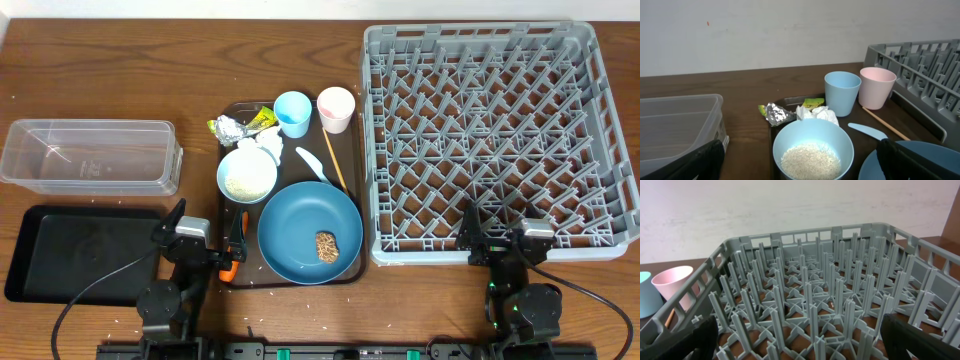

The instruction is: Sort waste into correct bins and load items into the dishwasher rack

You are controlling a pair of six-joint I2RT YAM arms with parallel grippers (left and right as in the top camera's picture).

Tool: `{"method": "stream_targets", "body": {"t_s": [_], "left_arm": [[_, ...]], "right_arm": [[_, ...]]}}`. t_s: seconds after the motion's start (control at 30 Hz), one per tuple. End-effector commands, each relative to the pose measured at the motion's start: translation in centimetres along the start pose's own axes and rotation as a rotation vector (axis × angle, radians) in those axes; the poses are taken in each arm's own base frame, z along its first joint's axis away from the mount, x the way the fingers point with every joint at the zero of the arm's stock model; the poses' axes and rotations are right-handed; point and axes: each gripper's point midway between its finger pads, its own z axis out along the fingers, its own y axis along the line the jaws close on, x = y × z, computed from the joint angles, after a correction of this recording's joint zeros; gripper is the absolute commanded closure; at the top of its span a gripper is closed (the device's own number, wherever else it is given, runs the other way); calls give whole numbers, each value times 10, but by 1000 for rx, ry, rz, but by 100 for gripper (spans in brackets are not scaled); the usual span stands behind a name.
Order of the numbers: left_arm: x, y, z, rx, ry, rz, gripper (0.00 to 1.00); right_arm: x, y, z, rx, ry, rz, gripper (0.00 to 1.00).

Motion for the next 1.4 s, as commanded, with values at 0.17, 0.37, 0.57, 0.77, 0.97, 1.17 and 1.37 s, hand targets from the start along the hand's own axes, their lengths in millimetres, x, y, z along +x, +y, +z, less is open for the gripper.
{"method": "stream_targets", "body": {"t_s": [0.17,0.37,0.57,0.77,0.97,1.17,1.37], "left_arm": [[15,0,2,1,35,-1,2],[16,-4,2,21,36,-65,2],[-6,-35,-2,209,-36,-151,2],[-28,-39,-7,243,-81,-251,2],[-49,-40,-11,251,-108,-293,2],[-108,-45,-23,274,-139,-279,2],[-142,-52,-17,293,99,-329,2]], "right_arm": [[0,-2,0,10,0,-2,1],[0,-2,0,6,-2,4,1],[-1,6,0,-39,-2,29,1],[-42,28,-6,-160,-148,40,1],[-77,25,-15,-126,-113,85,1],[-114,40,-11,-151,84,80,1],[-153,74,20,-246,353,78,1]]}}
